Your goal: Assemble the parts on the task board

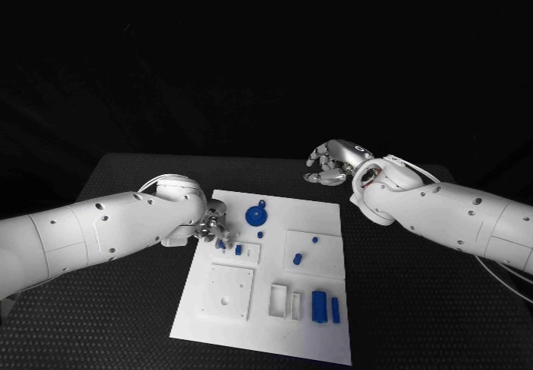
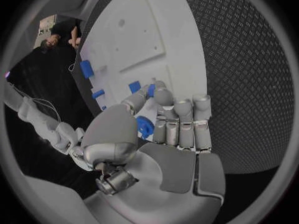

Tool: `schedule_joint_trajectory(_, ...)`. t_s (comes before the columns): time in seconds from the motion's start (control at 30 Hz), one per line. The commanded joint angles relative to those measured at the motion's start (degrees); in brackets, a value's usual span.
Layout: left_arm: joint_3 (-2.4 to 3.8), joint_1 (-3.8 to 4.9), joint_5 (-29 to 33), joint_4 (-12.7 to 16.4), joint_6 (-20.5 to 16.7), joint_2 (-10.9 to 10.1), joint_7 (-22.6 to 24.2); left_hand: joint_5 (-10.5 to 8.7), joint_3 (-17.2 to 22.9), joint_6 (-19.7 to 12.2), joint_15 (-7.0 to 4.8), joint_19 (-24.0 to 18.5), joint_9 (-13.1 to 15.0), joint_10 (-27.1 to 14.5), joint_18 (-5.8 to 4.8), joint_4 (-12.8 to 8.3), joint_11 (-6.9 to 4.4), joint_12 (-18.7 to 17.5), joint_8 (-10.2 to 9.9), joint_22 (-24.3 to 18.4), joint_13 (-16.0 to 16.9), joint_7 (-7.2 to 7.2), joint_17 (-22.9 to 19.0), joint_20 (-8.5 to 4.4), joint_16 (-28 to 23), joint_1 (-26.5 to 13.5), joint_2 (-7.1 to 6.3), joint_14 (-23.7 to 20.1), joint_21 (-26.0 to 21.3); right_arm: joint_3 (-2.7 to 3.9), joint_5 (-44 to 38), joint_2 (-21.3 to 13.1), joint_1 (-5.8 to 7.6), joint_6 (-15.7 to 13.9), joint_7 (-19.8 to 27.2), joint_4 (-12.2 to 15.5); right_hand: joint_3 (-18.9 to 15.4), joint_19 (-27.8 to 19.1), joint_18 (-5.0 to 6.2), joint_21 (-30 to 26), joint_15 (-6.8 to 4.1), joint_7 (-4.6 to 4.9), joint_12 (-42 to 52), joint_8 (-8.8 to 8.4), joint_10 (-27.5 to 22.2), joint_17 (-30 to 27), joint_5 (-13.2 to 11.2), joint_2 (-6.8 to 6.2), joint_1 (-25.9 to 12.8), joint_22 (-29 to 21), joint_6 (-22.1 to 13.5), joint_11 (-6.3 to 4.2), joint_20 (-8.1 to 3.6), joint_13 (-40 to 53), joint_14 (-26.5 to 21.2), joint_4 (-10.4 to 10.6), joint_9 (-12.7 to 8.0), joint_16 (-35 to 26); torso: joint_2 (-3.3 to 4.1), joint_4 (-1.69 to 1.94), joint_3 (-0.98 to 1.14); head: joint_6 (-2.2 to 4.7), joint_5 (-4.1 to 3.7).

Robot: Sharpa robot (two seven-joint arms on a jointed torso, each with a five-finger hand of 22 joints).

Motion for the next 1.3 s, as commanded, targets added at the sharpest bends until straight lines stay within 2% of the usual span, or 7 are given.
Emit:
schedule_joint_trajectory(0.03, -0.14, -0.11, -1.73, -0.05, -4.63, -0.29, -0.87, 0.05, 0.07, -0.54, -2.68, -0.39, 0.15, -0.20, 0.88, 0.39, -0.24, 0.30, -0.08, 0.86, -0.04, 0.02, -0.10, -7.58, 0.21, 2.79, 3.06, 0.69, 0.32, 0.02, -0.20, -0.06, -0.02, 0.60, 0.40, 0.14, -0.26, 0.31, 2.52, -0.37, 0.22, 0.34, 0.27, -0.17, -0.52, 0.02, 0.15, 0.11, -0.29, 0.08, -0.04, -0.01, -0.05, -0.08, 0.05, -0.19, -0.05, -0.26, 0.00, 0.02, -0.02, 0.08, 0.00)
schedule_joint_trajectory(0.47, -0.21, -0.34, -2.75, 0.76, -5.30, -0.51, -0.82, 0.06, 0.12, -0.58, -2.84, -0.25, 0.53, -0.18, 0.95, 0.64, -0.28, 0.31, -0.12, 0.80, -0.08, -0.01, -0.20, -7.64, 0.19, 2.93, 2.86, 0.76, 0.33, 0.02, -0.19, -0.12, -0.02, 0.81, 0.37, 0.23, -0.27, 0.31, 2.52, -0.38, 0.22, 0.34, 0.29, -0.17, -0.53, 0.02, 0.14, 0.10, -0.29, 0.09, -0.06, -0.01, -0.05, -0.09, 0.05, -0.20, -0.05, -0.26, 0.00, -0.03, -0.02, 0.12, 0.13)
schedule_joint_trajectory(0.7, -0.83, -0.56, -2.85, 0.70, -5.45, -0.44, -0.65, 0.07, 0.19, -0.64, -2.88, -0.22, 0.66, -0.22, 0.97, 0.74, -0.27, 0.27, -0.18, 0.78, -0.11, -0.01, -0.25, -7.66, 0.15, 3.03, 2.80, 0.75, 0.31, 0.02, -0.18, -0.15, -0.02, 0.88, 0.37, 0.32, -0.27, 0.31, 2.52, -0.38, 0.22, 0.34, 0.29, -0.18, -0.53, 0.02, 0.12, 0.10, -0.29, 0.09, -0.07, -0.01, -0.05, -0.11, 0.05, -0.21, -0.06, -0.27, -0.01, -0.02, 0.00, 0.23, 0.20)
schedule_joint_trajectory(0.97, -0.92, -0.78, -3.23, 0.88, -6.28, -0.51, -0.42, 0.06, 0.24, -0.72, -2.92, -0.21, 0.79, -0.27, 0.98, 0.88, -0.25, 0.22, -0.28, 0.76, -0.15, 0.02, -0.32, -7.67, 0.09, 3.09, 2.76, 0.74, 0.29, 0.02, -0.17, -0.17, -0.02, 0.90, 0.38, 0.31, -0.28, 0.31, 2.52, -0.39, 0.22, 0.35, 0.30, -0.18, -0.54, 0.02, 0.11, 0.11, -0.30, 0.09, -0.09, 0.00, -0.05, -0.12, 0.05, -0.21, -0.06, -0.27, 0.03, -0.04, -0.01, 0.26, 0.17)
schedule_joint_trajectory(1.3, -0.88, -0.78, -2.34, 2.25, -6.16, -2.23, -0.29, 0.11, 0.34, -0.67, -2.95, -0.18, 0.97, -0.24, 1.01, 0.90, -0.28, 0.22, -0.34, 0.74, -0.19, -0.01, -0.38, -7.69, 0.09, 3.33, 2.64, 0.79, 0.28, 0.02, -0.15, -0.14, -0.04, 0.87, 0.38, 0.19, -0.28, 0.31, 2.52, -0.39, 0.22, 0.35, 0.31, -0.18, -0.54, 0.02, 0.10, 0.11, -0.31, 0.09, -0.09, 0.00, -0.05, -0.13, 0.05, -0.21, -0.06, -0.27, 0.05, -0.10, 0.00, 0.30, 0.13)
